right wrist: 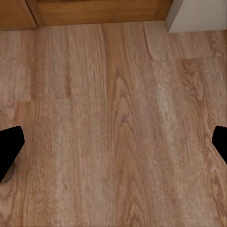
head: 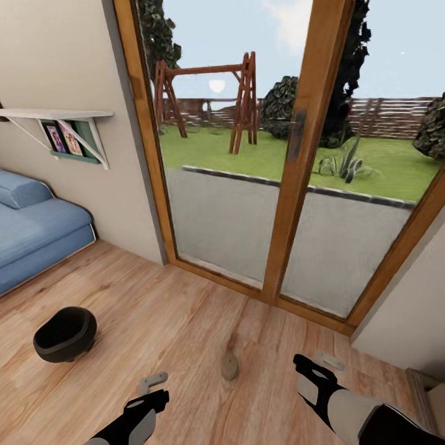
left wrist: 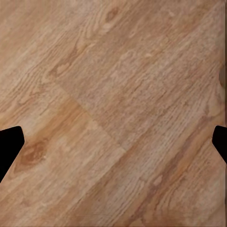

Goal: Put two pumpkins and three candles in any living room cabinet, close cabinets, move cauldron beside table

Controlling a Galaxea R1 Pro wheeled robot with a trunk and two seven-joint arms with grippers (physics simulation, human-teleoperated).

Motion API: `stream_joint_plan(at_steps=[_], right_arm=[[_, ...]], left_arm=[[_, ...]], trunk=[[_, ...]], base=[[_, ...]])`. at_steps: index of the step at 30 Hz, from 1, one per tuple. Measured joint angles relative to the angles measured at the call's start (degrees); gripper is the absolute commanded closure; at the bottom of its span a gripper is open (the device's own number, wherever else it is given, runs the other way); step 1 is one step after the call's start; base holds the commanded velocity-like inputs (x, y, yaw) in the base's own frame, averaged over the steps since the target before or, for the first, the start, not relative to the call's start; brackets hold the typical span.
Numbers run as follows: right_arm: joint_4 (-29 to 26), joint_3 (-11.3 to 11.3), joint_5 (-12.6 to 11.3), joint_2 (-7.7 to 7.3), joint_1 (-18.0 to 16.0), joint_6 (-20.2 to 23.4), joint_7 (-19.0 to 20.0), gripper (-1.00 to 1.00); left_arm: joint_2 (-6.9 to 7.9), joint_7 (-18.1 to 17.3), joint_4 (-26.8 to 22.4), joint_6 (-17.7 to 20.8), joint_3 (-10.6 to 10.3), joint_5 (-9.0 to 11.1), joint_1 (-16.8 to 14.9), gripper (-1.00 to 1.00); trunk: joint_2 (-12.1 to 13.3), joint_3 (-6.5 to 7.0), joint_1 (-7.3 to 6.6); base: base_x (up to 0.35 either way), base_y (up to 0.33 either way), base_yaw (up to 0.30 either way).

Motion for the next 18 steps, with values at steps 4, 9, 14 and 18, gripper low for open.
stream_joint_plan(at_steps=[4,9,14,18], right_arm=[[0.0,0.0,0.0,0.0,0.0,0.0,0.0,-1.0],[0.0,0.0,0.0,0.0,0.0,0.0,0.0,-1.0],[0.0,0.0,0.0,0.0,0.0,0.0,0.0,-1.0],[0.0,0.0,0.0,0.0,0.0,0.0,0.0,-1.0]], left_arm=[[0.0,0.0,0.0,0.0,0.0,0.0,0.0,-1.0],[0.0,0.0,0.0,-0.01,0.0,0.0,0.0,-1.0],[0.0,0.0,0.0,-0.02,0.01,0.0,0.0,-1.0],[0.0,0.0,0.0,-0.02,0.02,0.0,0.0,-1.0]], trunk=[[0.0,0.0,0.0],[0.0,0.0,0.0],[0.0,0.0,0.0],[0.0,0.0,0.0]], base=[[0.294,-0.079,0.0],[0.294,-0.08,0.0],[0.294,-0.08,0.0],[0.294,-0.08,0.0]])
